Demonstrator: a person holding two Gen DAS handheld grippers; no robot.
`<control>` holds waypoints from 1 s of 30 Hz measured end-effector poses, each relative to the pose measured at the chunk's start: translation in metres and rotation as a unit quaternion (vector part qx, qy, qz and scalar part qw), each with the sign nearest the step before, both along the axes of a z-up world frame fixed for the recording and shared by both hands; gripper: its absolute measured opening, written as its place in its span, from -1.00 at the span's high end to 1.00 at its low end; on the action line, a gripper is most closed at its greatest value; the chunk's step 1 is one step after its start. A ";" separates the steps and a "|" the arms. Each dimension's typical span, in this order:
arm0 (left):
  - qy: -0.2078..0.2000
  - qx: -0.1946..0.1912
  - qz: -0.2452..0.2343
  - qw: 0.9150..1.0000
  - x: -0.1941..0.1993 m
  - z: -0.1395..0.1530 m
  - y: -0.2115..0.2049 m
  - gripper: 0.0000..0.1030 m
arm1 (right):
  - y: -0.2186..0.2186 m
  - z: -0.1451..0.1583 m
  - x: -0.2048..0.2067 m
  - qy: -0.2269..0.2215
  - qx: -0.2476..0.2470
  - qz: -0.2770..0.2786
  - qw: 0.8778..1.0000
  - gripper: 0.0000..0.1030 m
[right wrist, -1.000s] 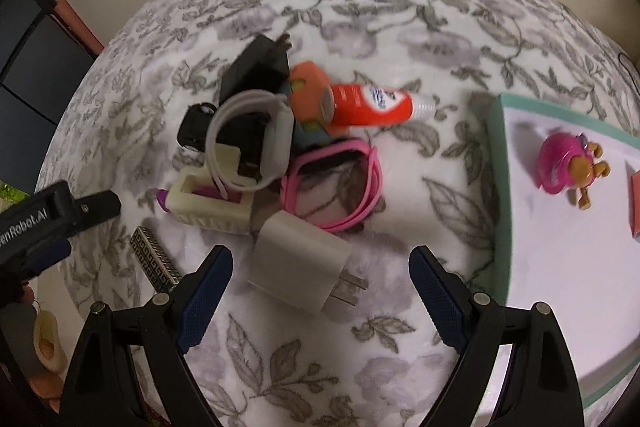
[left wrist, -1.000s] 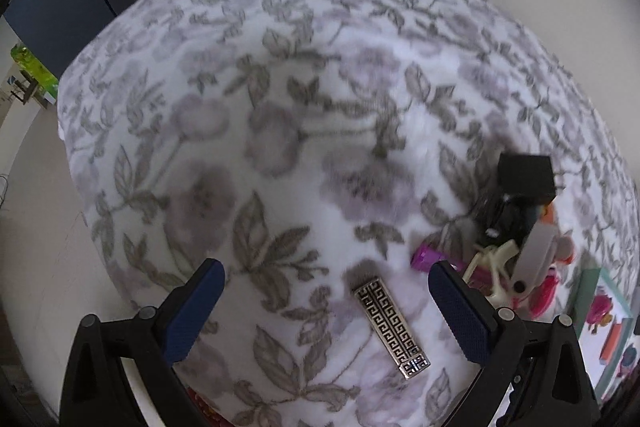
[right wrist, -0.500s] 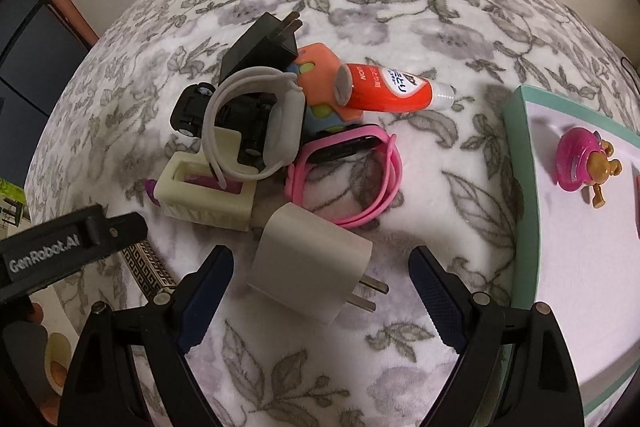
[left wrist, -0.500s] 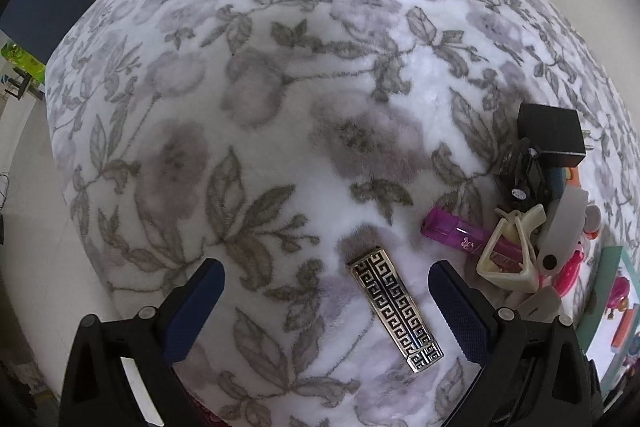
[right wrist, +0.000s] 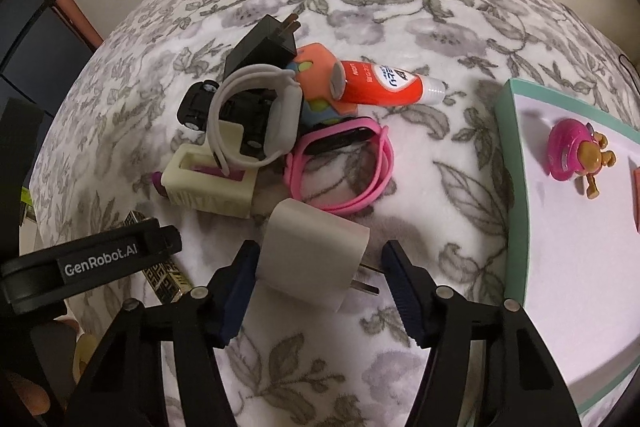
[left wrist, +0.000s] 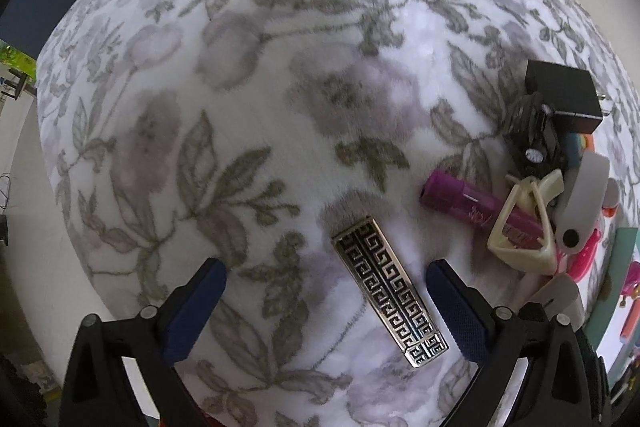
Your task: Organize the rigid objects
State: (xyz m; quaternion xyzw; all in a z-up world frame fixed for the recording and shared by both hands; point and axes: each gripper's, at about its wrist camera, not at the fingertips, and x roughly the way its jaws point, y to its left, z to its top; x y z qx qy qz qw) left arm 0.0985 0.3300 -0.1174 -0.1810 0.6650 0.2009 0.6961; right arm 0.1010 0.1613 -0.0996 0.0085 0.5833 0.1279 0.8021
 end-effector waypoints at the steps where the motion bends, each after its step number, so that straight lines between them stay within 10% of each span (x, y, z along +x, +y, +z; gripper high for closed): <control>1: -0.002 0.000 -0.001 1.000 0.000 0.000 -0.001 -0.90 | -0.001 0.000 -0.001 0.001 0.000 0.000 1.000 -0.26; 17: -0.036 0.006 -0.068 0.997 -0.003 0.012 -0.055 0.28 | -0.036 0.006 -0.023 0.026 0.006 -0.026 0.999 -0.26; 30: -0.046 -0.017 -0.077 0.996 -0.020 0.022 -0.074 0.57 | -0.071 0.024 -0.044 0.037 0.027 -0.053 0.998 -0.25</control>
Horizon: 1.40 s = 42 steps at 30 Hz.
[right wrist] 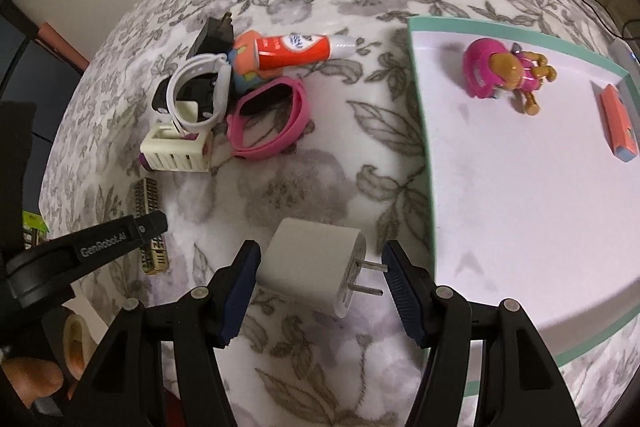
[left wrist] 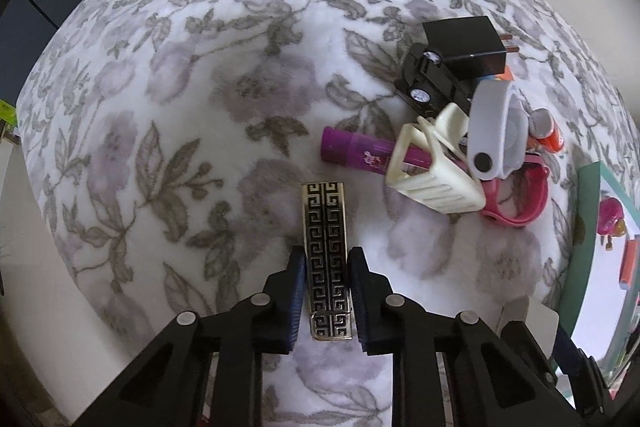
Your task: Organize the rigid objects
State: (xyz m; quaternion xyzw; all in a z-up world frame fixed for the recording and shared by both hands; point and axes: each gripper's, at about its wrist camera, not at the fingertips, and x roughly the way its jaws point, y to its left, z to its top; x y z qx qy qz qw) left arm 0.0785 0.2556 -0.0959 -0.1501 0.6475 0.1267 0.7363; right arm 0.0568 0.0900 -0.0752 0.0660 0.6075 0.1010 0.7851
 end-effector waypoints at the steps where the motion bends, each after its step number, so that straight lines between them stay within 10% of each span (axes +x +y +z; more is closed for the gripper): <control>1: -0.001 -0.002 0.000 1.000 0.000 0.000 -0.002 0.57 | -0.002 0.002 0.000 -0.001 0.001 -0.001 1.000 -0.25; 42: -0.133 -0.036 -0.018 0.990 0.011 0.091 -0.002 0.57 | -0.036 0.044 0.005 -0.046 0.007 -0.028 0.999 -0.25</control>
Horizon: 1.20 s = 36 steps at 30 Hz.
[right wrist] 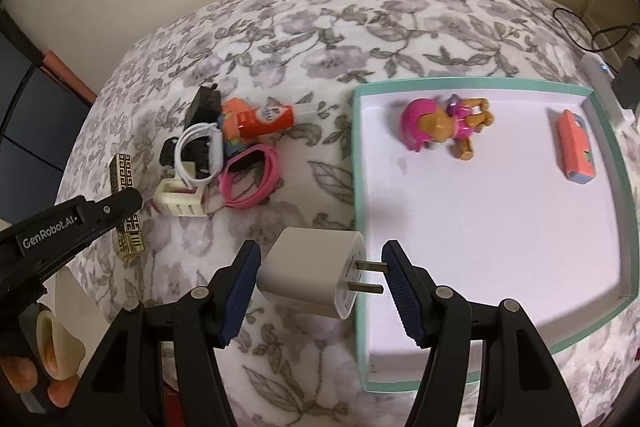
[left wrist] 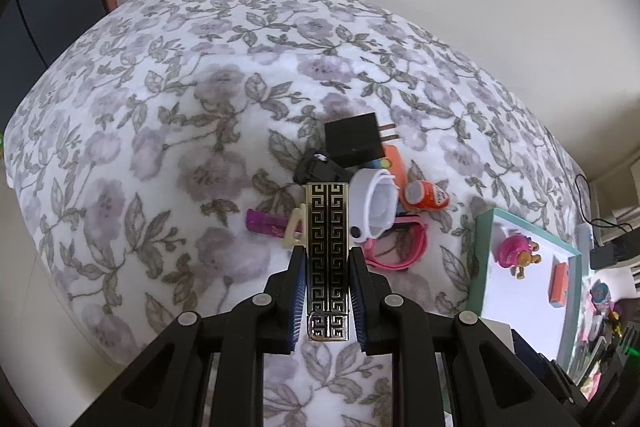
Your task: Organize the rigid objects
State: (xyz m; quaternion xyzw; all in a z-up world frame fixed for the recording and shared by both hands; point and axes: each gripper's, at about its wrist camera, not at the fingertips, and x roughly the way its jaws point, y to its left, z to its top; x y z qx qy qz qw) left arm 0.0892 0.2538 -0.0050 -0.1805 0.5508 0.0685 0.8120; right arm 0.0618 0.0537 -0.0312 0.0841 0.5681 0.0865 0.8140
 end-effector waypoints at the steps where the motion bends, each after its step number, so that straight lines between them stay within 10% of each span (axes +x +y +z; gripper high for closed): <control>1: -0.001 0.002 -0.004 1.000 0.001 0.001 -0.003 0.57 | -0.002 0.001 0.000 -0.001 -0.004 -0.003 1.000 -0.25; 36: 0.024 0.048 -0.203 0.978 0.034 -0.014 -0.201 0.57 | -0.191 -0.005 0.011 0.005 -0.061 -0.207 0.976 -0.25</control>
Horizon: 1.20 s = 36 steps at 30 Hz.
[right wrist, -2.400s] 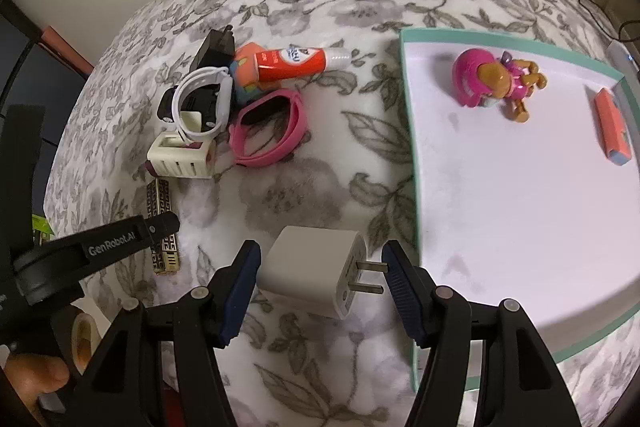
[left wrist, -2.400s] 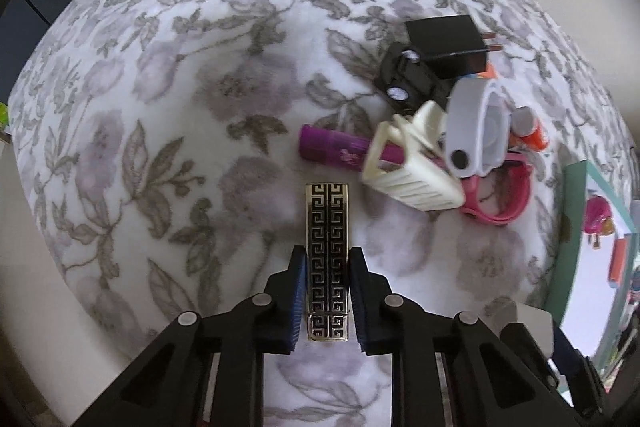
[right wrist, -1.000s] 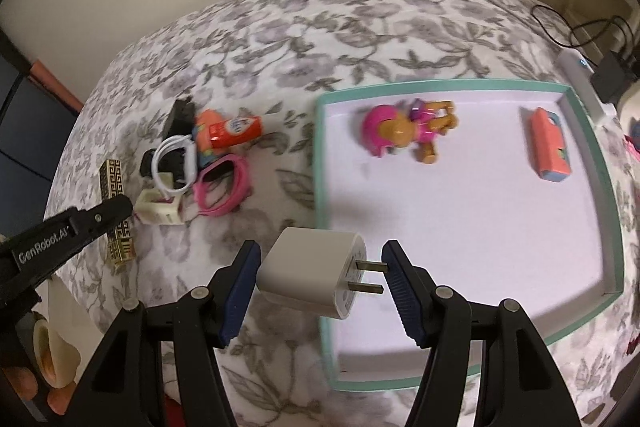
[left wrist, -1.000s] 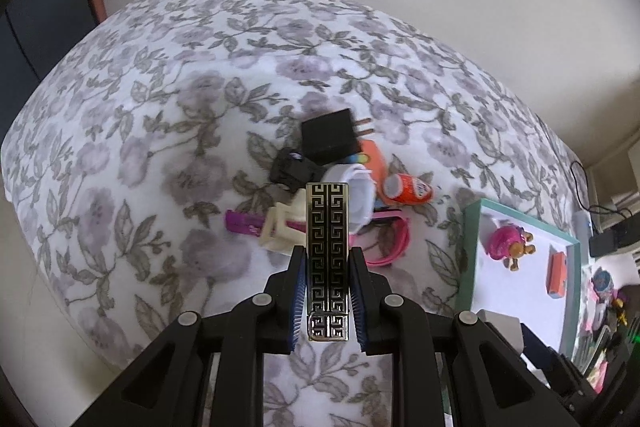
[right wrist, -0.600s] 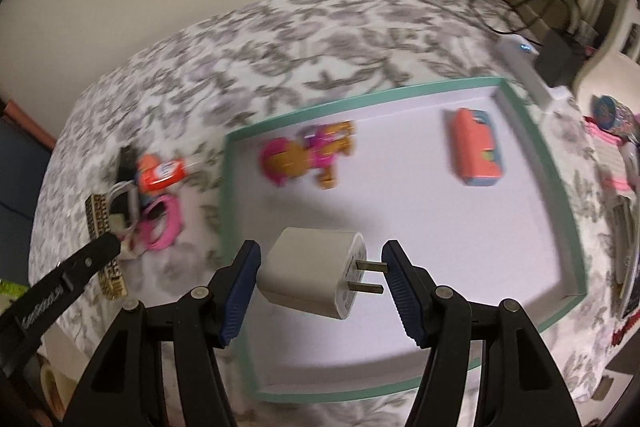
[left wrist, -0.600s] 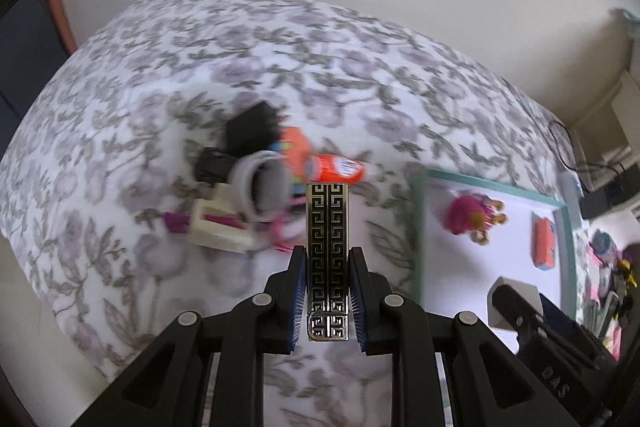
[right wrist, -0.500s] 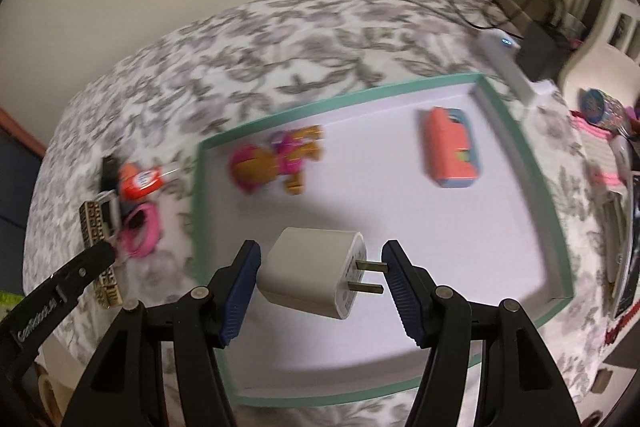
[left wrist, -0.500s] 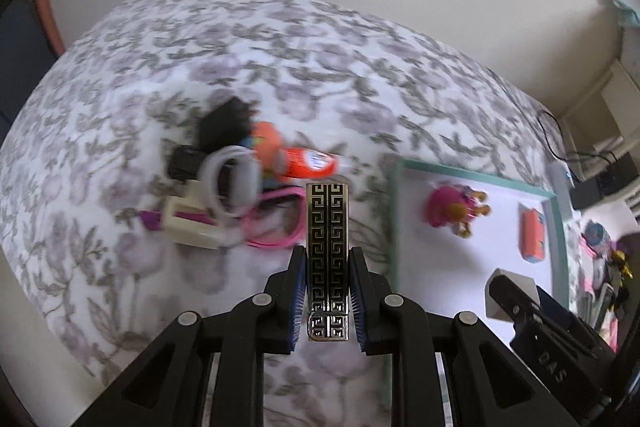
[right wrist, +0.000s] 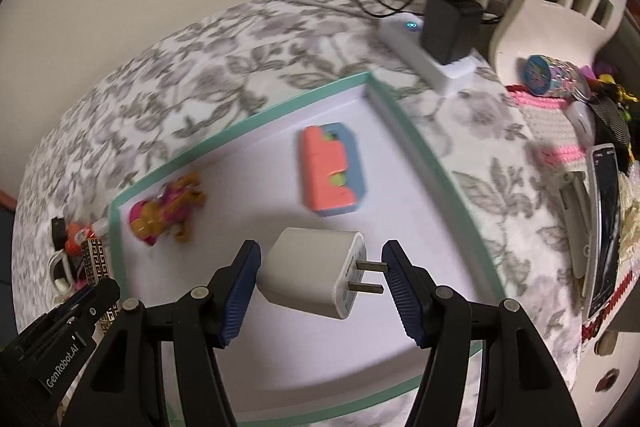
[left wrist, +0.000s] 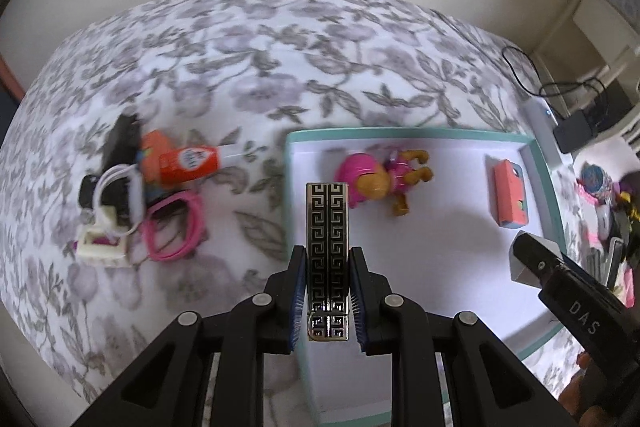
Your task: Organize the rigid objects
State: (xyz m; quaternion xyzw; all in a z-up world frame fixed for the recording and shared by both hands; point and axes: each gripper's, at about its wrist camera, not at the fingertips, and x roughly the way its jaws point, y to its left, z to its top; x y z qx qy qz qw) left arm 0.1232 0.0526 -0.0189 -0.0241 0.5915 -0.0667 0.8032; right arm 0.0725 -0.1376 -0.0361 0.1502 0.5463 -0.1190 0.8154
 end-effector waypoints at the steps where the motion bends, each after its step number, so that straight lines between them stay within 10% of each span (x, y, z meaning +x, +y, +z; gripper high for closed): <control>1: 0.001 0.000 -0.003 1.000 0.002 -0.001 -0.004 0.57 | -0.003 -0.001 0.000 0.002 -0.002 -0.004 1.000 -0.25; 36: 0.045 0.024 -0.050 0.997 0.002 -0.054 -0.042 0.56 | -0.013 -0.031 0.007 0.052 -0.014 -0.009 0.998 -0.25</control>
